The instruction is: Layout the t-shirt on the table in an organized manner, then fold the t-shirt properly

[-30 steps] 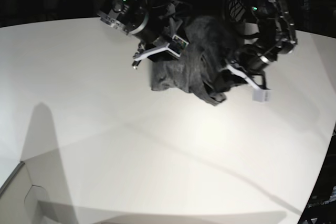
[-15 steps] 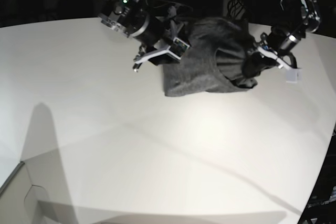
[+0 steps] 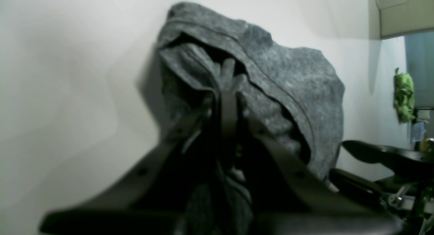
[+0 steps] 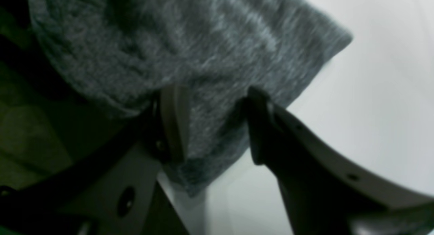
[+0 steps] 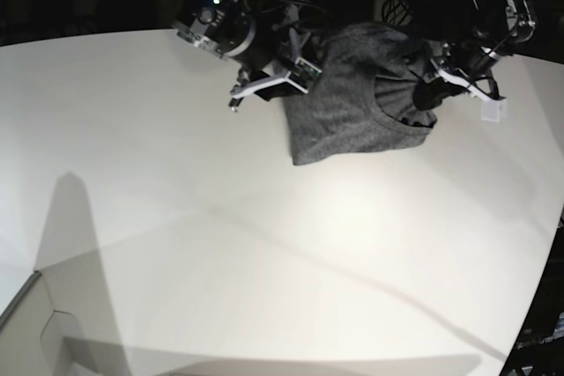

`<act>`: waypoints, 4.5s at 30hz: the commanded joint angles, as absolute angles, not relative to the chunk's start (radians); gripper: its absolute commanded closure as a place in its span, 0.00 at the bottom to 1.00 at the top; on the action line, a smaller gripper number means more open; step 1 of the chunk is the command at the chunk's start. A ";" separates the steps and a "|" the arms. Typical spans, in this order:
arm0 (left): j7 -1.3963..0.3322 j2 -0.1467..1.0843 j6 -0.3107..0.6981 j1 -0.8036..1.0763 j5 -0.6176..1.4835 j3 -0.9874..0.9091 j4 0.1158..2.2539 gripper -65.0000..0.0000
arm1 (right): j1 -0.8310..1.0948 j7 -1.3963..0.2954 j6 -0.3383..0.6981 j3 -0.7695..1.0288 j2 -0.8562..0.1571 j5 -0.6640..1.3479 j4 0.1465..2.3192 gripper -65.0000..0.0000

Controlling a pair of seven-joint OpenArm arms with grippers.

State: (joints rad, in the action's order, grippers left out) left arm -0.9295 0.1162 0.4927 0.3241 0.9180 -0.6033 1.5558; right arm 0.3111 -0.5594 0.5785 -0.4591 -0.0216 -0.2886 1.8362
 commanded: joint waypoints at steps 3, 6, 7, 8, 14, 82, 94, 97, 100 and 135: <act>-0.915 0.127 0.498 0.325 0.897 -0.608 1.569 1.00 | 0.306 -0.532 0.573 -0.463 -0.010 -0.277 1.851 0.57; -0.915 0.125 0.498 0.323 0.855 -0.607 1.569 0.99 | 0.305 -0.532 0.573 -0.463 -0.001 -0.277 1.851 0.57; -0.917 0.125 0.498 0.323 0.849 -0.605 1.569 0.99 | 0.298 -0.532 0.573 -0.463 -0.001 -0.277 1.853 0.57; -0.917 0.125 0.498 0.323 0.845 -0.605 1.567 0.99 | 0.295 -0.532 0.573 -0.463 -0.001 -0.277 1.853 0.57; -0.917 0.124 0.498 0.318 0.842 -0.608 1.549 0.87 | 0.294 -0.532 0.573 -0.463 0.001 -0.277 1.853 0.57; -1.009 0.082 0.498 -0.200 0.608 -0.159 1.024 0.98 | 0.257 -0.532 0.573 -0.107 -0.021 -0.277 1.906 0.57; -0.816 0.097 0.498 -0.605 0.608 0.512 0.920 1.00 | 0.231 -0.530 0.575 0.148 -0.001 -0.277 1.906 0.57; -0.748 0.065 0.498 -0.651 0.608 0.639 0.920 1.00 | 0.222 -0.530 0.575 0.205 -0.001 -0.277 1.905 0.57; -0.679 0.035 0.498 -0.682 0.605 0.759 0.920 1.00 | 0.223 -0.530 0.575 0.251 -0.001 -0.275 1.905 0.57; -0.559 -0.114 0.498 -0.782 0.231 0.565 0.777 0.36 | 0.272 -0.532 0.575 0.317 0.013 -0.275 1.906 0.57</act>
